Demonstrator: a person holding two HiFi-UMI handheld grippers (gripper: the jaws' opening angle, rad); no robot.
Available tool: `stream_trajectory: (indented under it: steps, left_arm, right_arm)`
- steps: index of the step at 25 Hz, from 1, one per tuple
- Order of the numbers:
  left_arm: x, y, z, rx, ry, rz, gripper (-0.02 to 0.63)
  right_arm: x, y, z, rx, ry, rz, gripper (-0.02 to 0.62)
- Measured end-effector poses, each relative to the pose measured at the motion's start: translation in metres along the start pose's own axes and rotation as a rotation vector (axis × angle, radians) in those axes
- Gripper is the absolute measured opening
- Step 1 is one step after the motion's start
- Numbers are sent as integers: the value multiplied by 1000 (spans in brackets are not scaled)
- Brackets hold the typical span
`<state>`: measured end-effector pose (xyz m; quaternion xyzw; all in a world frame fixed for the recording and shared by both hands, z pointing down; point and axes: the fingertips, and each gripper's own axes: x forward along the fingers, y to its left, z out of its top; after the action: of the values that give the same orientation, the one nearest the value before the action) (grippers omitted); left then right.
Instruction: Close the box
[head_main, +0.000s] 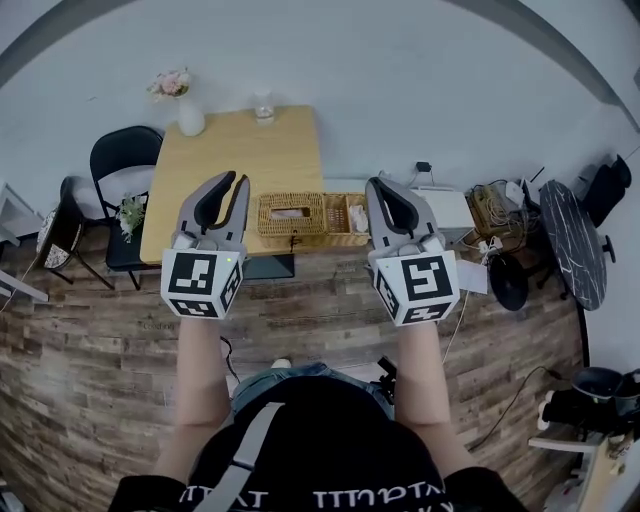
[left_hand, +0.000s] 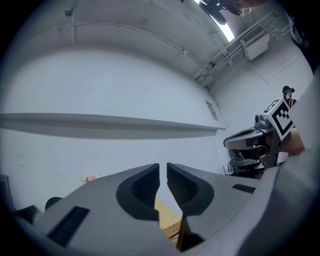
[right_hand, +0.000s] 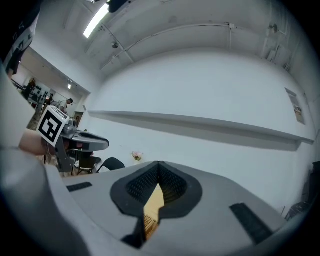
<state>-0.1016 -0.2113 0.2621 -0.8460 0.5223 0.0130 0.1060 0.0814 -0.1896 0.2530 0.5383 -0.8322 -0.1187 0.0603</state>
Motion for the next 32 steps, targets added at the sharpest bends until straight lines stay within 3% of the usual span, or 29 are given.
stream_trajectory:
  steps: [2, 12, 32]
  left_arm:
    - [-2, 6, 8, -6, -40, 24, 12]
    - [1, 10, 30, 2, -108, 6, 12]
    - [12, -2, 38, 40, -119, -14, 12]
  right_arm:
    - [-1, 0, 3, -2, -7, -9, 14]
    - [-3, 1, 17, -27, -25, -31, 14]
    - [-4, -5, 8, -4, -16, -49, 14]
